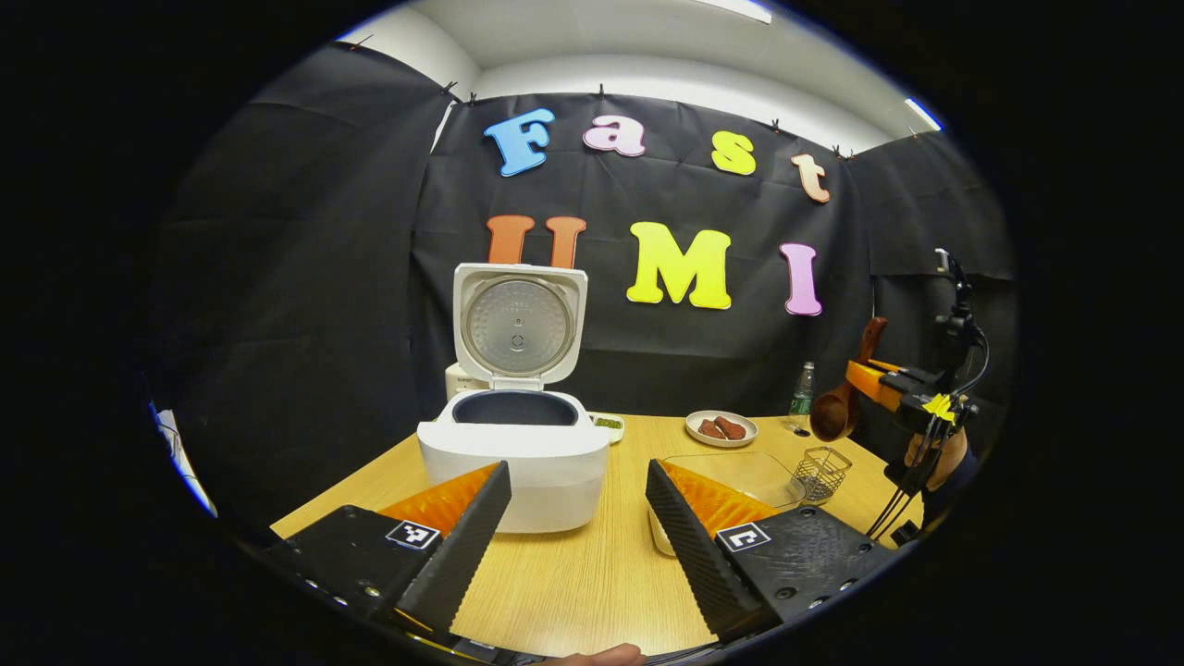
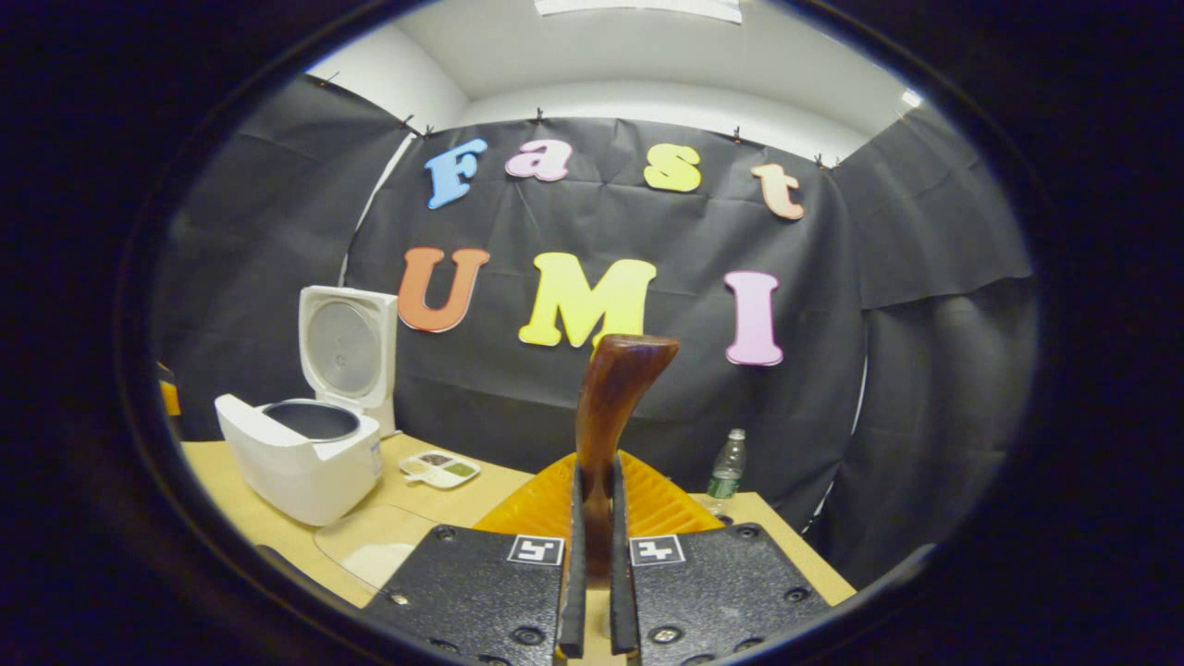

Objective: Close the left gripper, press the button to open the rice cooker; take a wooden spoon from the chopstick holder with the right hand, scoop a spoonful of rice and pour it into the rice cooker, then put the wooden spoon back into the chopstick holder.

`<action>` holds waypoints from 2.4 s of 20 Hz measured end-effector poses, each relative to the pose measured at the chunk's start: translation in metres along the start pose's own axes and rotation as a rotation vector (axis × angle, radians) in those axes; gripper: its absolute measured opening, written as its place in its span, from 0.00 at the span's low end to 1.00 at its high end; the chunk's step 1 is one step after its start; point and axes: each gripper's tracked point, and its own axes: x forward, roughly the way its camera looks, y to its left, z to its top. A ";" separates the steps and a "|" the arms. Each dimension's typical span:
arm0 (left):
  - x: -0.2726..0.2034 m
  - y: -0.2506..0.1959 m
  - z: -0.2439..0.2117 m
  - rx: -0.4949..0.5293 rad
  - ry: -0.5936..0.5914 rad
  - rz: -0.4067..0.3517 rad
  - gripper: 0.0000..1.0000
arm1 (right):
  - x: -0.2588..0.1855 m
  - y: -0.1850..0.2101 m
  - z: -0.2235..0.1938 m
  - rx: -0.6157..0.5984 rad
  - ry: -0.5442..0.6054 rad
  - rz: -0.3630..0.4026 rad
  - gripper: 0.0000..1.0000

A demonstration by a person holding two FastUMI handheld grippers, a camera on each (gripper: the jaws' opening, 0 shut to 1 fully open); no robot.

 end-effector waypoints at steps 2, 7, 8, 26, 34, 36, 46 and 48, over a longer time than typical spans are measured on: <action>-0.002 0.007 0.000 -0.005 -0.002 0.010 0.93 | 0.003 0.028 0.005 0.024 0.002 0.041 0.13; -0.008 0.026 -0.001 -0.029 -0.002 0.040 0.93 | 0.010 0.094 -0.001 0.058 0.038 0.129 0.07; -0.009 0.031 -0.002 -0.033 0.000 0.047 0.93 | 0.012 0.104 -0.008 0.064 0.055 0.134 0.10; -0.005 0.042 -0.020 -0.023 0.045 0.070 0.93 | 0.053 0.095 -0.137 0.125 0.308 -0.049 0.07; -0.004 0.040 -0.022 -0.012 0.057 0.077 0.93 | 0.049 0.130 -0.147 0.539 0.428 0.156 0.09; -0.004 0.040 -0.022 -0.012 0.061 0.076 0.93 | 0.051 0.130 -0.148 0.668 0.454 0.193 0.07; -0.003 0.032 -0.019 0.002 0.067 0.080 0.93 | 0.045 0.128 -0.147 0.982 0.533 0.320 0.06; -0.002 0.030 -0.018 0.009 0.067 0.079 0.93 | 0.045 0.113 -0.147 1.075 0.522 0.307 0.09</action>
